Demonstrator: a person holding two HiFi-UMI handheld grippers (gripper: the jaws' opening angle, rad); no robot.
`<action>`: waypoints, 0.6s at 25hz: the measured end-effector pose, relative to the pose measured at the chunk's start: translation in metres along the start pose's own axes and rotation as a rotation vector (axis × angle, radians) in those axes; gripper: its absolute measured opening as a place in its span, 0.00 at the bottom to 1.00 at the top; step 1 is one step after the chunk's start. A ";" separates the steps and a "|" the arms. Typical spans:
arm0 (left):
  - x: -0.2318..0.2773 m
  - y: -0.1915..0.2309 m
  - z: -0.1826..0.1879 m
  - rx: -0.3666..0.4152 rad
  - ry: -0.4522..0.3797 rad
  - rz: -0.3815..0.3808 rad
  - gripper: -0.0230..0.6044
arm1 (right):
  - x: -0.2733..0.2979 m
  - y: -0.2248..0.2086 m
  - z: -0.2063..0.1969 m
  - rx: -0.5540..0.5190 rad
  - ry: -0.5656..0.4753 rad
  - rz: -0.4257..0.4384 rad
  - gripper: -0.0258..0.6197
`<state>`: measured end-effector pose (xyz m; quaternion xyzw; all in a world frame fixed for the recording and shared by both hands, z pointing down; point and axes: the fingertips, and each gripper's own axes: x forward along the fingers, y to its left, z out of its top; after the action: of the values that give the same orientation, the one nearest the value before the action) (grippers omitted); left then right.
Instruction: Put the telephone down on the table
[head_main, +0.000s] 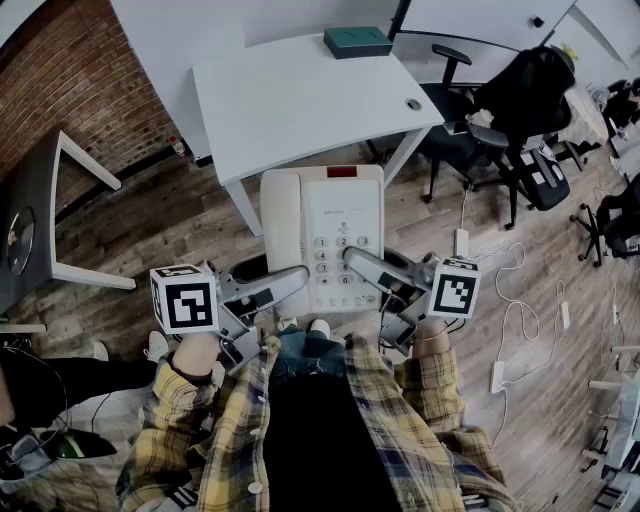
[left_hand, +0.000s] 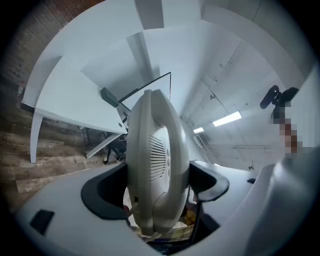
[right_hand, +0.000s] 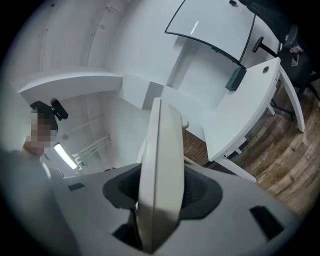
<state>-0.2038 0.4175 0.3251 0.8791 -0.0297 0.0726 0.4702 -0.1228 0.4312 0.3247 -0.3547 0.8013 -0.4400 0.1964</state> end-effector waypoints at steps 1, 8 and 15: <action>0.001 0.000 0.000 0.001 -0.001 0.000 0.61 | 0.000 0.001 0.001 -0.009 0.000 0.004 0.35; 0.016 -0.001 0.003 0.000 -0.004 0.007 0.61 | -0.009 -0.008 0.011 0.009 -0.004 0.009 0.35; 0.017 -0.002 0.003 0.007 -0.030 0.007 0.61 | -0.009 -0.007 0.013 -0.010 0.014 0.023 0.35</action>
<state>-0.1863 0.4161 0.3243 0.8817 -0.0399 0.0611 0.4662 -0.1056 0.4276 0.3236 -0.3434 0.8088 -0.4363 0.1939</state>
